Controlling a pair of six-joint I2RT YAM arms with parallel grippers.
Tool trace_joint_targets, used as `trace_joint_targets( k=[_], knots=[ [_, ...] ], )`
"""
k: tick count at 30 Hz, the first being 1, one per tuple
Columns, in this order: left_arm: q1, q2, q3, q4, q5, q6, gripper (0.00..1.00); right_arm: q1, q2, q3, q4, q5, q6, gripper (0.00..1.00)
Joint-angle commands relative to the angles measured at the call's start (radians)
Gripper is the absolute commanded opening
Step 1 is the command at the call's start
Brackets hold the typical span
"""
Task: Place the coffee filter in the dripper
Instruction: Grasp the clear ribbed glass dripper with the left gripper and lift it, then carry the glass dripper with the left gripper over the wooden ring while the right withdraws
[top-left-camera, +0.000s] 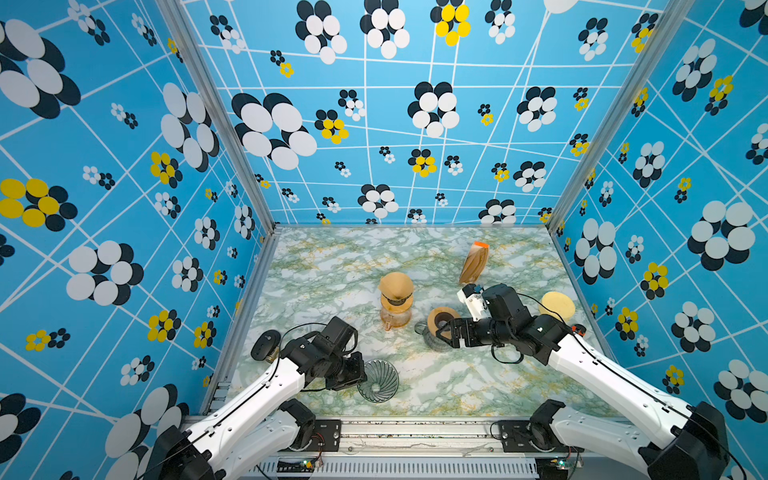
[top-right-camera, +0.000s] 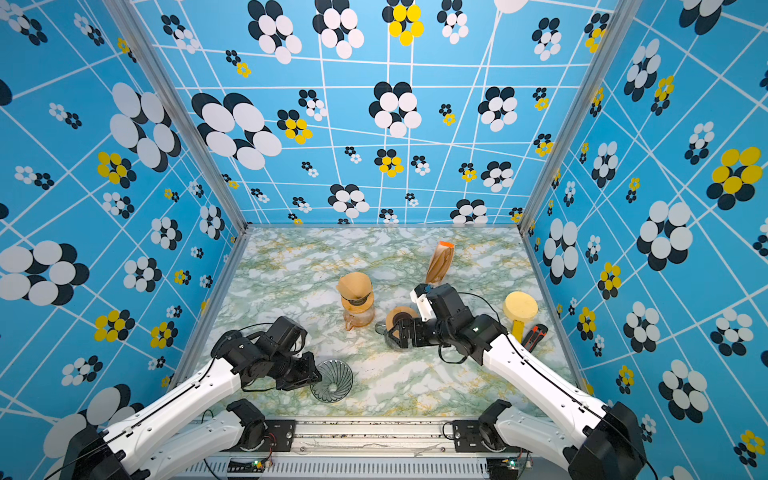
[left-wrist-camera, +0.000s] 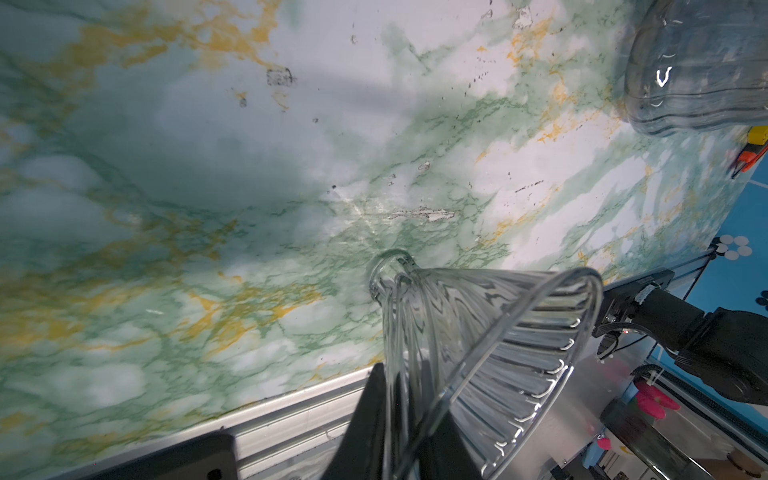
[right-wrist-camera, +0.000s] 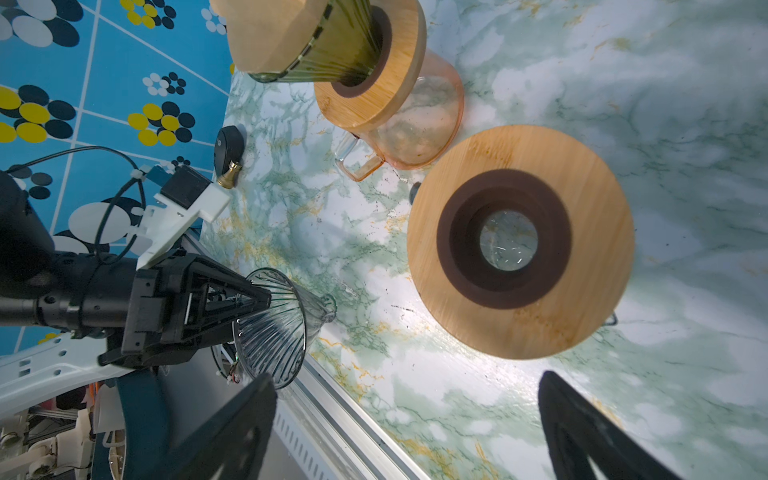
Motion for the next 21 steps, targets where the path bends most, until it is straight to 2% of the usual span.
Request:
trace_joint_targets(
  k=[1,13,21],
  knots=[
    [0.008,-0.006,-0.014,0.011,0.001,0.004,0.14,0.006,0.001,-0.014,0.022,0.005,0.016,0.99],
    [0.011,-0.025,0.005,0.025,-0.001,0.015,0.09,0.007,-0.012,0.006,0.020,0.049,0.033,0.99],
    [0.011,-0.071,0.095,0.036,0.018,0.016,0.06,0.006,-0.042,0.057,-0.069,0.237,0.094,0.98]
  ],
)
